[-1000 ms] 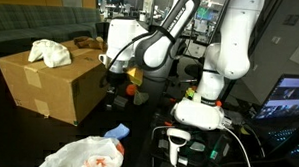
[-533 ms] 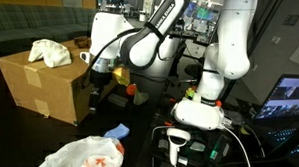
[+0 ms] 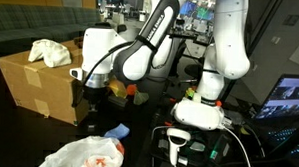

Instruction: Pick up all the objects from the table and put them on the box, then pick up all the objects from the box and put them on the table

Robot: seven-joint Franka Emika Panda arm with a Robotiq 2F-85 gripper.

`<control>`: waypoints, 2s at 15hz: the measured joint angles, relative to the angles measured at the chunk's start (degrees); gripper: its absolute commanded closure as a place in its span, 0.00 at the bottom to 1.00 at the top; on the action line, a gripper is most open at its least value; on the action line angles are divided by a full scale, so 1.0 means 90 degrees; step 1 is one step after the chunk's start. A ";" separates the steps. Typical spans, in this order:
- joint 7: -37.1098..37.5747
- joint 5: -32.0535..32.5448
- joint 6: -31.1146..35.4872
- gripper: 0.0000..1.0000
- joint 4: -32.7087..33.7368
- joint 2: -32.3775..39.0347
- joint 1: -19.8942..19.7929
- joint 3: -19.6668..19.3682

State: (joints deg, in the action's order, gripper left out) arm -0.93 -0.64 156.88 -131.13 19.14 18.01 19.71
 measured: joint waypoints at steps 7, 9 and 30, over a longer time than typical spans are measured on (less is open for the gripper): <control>-0.0612 -0.0138 -0.0006 0.00 0.0503 0.0803 -0.0065 0.0344; -0.0866 -0.0217 -0.0073 0.00 0.0748 0.1119 -0.0157 0.0427; -0.1708 0.0207 -0.0520 0.99 0.2126 0.2852 -0.0280 0.0038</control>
State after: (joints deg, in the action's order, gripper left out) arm -16.30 1.22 152.20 -111.99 44.80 15.50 20.05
